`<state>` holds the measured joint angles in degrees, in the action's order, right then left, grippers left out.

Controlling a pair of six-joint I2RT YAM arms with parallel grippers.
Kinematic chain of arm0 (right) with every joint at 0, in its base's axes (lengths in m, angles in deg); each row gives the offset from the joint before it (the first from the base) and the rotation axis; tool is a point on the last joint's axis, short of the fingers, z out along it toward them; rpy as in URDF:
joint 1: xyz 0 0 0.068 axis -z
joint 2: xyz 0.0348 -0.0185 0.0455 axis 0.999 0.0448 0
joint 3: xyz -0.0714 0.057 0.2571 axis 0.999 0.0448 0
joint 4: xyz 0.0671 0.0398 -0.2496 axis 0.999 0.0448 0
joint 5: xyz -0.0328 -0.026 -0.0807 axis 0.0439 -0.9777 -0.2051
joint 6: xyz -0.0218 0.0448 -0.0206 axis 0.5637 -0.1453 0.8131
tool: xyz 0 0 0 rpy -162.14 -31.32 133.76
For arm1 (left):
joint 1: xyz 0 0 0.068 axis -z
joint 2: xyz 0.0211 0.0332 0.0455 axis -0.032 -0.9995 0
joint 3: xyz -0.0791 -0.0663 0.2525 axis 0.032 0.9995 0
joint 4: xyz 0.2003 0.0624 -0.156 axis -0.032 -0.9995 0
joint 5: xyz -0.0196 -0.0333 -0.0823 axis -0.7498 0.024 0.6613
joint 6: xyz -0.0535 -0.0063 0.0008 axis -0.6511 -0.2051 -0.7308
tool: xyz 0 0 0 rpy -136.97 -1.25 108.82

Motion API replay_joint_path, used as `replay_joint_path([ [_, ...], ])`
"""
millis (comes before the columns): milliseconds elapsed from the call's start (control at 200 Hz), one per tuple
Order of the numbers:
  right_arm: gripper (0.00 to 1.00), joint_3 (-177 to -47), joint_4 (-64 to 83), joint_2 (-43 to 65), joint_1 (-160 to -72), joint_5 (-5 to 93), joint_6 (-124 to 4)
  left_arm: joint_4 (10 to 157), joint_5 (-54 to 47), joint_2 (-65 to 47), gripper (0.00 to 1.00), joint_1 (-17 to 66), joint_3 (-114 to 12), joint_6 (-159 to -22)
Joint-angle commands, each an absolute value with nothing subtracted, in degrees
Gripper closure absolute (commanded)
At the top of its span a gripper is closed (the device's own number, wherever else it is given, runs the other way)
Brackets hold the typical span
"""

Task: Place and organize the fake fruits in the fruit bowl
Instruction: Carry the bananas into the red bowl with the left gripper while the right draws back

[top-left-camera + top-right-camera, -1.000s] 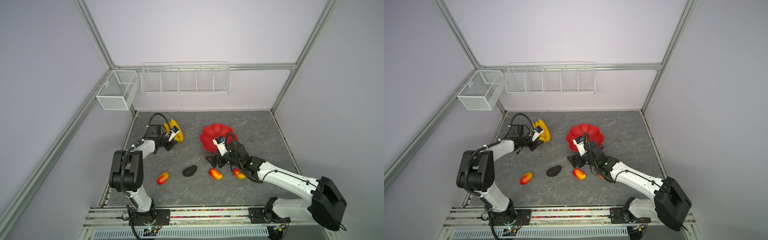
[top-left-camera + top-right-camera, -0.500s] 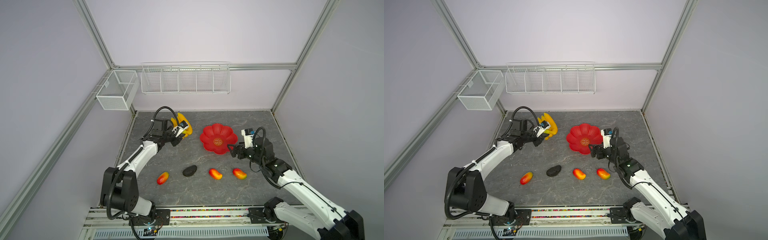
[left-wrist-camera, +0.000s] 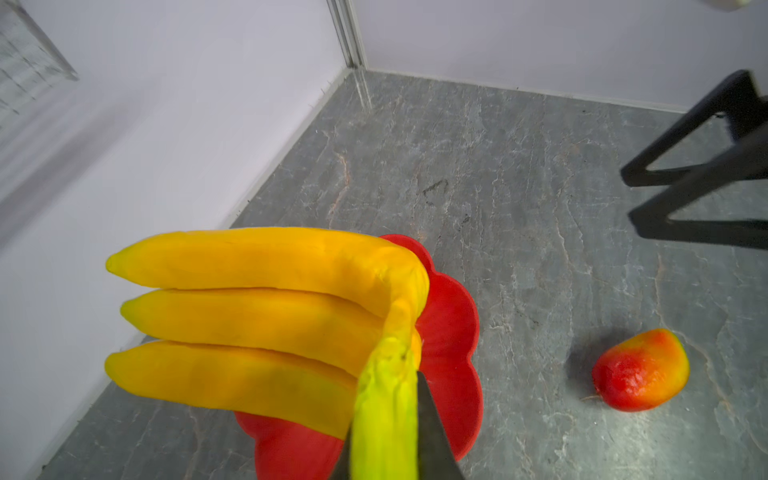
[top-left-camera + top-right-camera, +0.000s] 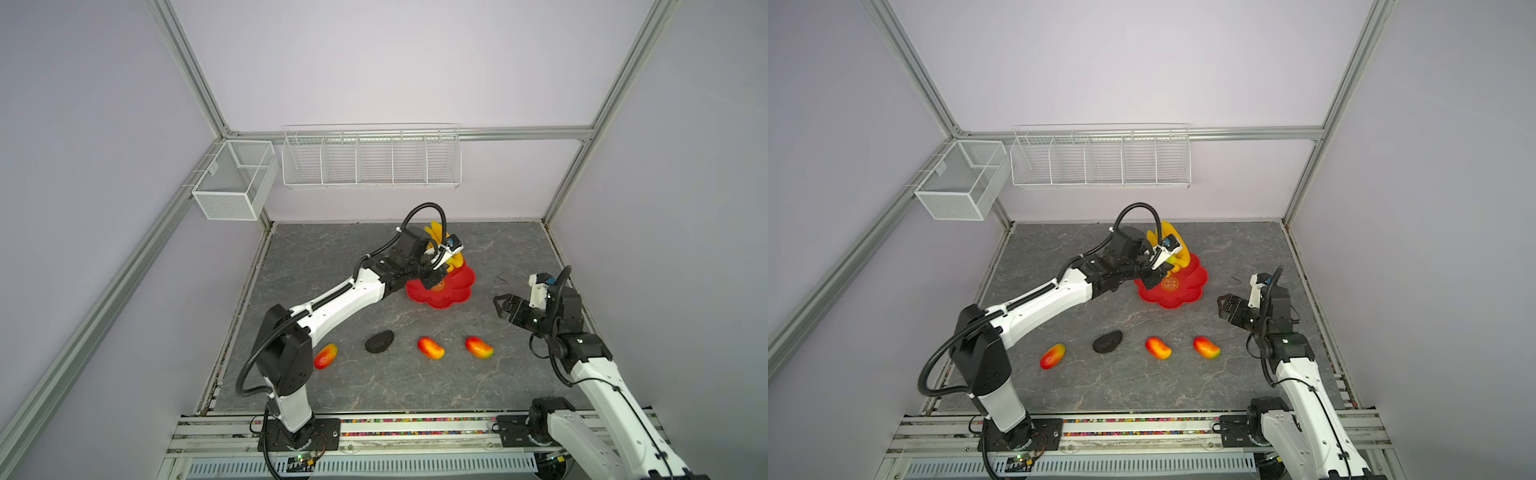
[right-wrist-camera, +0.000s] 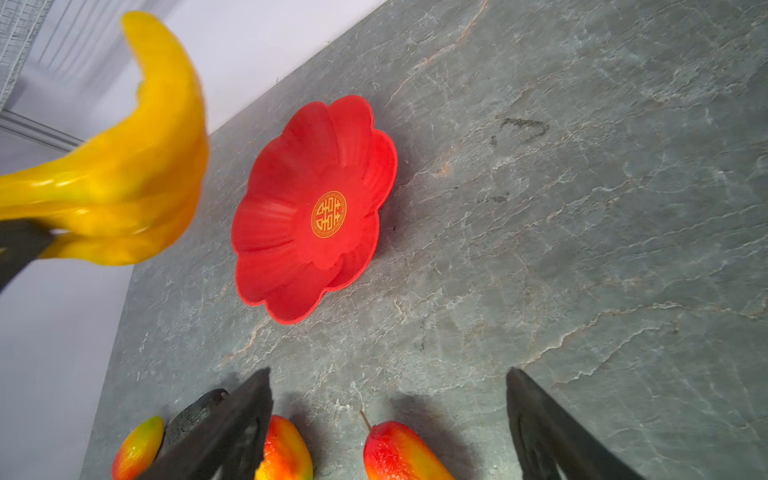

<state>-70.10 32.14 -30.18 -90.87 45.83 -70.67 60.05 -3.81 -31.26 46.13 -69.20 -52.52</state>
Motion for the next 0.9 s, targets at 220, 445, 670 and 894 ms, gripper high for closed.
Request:
replay_joint_path([
  [220, 0.11, -68.3, 34.8, -32.6, -90.2, 48.9, -70.1, 47.5, -7.7, -43.6, 0.95, 49.4, -81.4, -57.0],
  [445, 0.11, -68.0, 34.0, -30.7, -90.2, 49.1, -69.7, 45.5, -6.9, -47.1, 0.94, 49.6, -83.4, -57.5],
  [670, 0.11, -67.4, 34.4, -27.9, -90.2, 48.6, -66.8, 46.1, -6.2, -48.0, 0.86, 49.7, -83.2, -57.2],
  [894, 0.11, -67.0, 35.2, -24.5, -90.2, 48.7, -63.5, 49.3, -5.2, -46.5, 0.72, 49.7, -81.5, -56.1],
])
